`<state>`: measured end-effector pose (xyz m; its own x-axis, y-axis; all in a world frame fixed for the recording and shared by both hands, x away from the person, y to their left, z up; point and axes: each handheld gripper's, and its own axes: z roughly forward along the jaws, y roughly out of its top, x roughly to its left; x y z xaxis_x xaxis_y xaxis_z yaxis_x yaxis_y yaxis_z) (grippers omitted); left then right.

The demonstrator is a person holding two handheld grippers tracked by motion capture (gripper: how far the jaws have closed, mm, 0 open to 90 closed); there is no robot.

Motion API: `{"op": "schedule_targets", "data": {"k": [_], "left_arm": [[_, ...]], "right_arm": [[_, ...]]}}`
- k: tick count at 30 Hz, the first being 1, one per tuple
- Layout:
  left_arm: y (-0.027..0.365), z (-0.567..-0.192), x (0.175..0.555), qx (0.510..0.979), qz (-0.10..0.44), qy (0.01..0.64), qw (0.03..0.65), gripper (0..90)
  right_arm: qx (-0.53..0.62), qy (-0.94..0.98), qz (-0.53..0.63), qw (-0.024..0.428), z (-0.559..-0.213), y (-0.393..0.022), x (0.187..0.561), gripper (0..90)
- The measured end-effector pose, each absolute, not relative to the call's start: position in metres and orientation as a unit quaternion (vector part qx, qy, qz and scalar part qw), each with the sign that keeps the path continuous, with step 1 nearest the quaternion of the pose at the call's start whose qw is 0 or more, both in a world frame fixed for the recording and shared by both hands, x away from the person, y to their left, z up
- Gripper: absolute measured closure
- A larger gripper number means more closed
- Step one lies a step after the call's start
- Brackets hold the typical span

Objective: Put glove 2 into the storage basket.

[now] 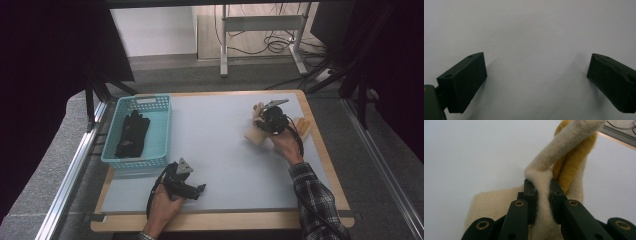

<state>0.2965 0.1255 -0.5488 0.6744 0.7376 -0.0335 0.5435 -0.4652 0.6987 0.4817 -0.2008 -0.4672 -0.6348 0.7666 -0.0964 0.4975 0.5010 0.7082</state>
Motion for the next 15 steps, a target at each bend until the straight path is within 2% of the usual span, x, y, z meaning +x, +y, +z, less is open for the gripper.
{"op": "schedule_targets", "data": {"k": [5,8,15], "left_arm": [[0.125,-0.549,0.296,0.844,0.138,0.380,0.353,2.8],[0.125,-0.549,0.296,0.844,0.138,0.380,0.352,2.8],[0.125,-0.549,0.296,0.844,0.139,0.379,0.353,2.8]], "right_arm": [[0.338,0.851,0.360,0.181,-0.454,-0.192,0.453,78.7],[0.313,0.857,0.380,0.151,-0.451,-0.183,0.431,78.5],[0.243,0.880,0.397,0.098,-0.464,-0.157,0.382,77.9]]}}
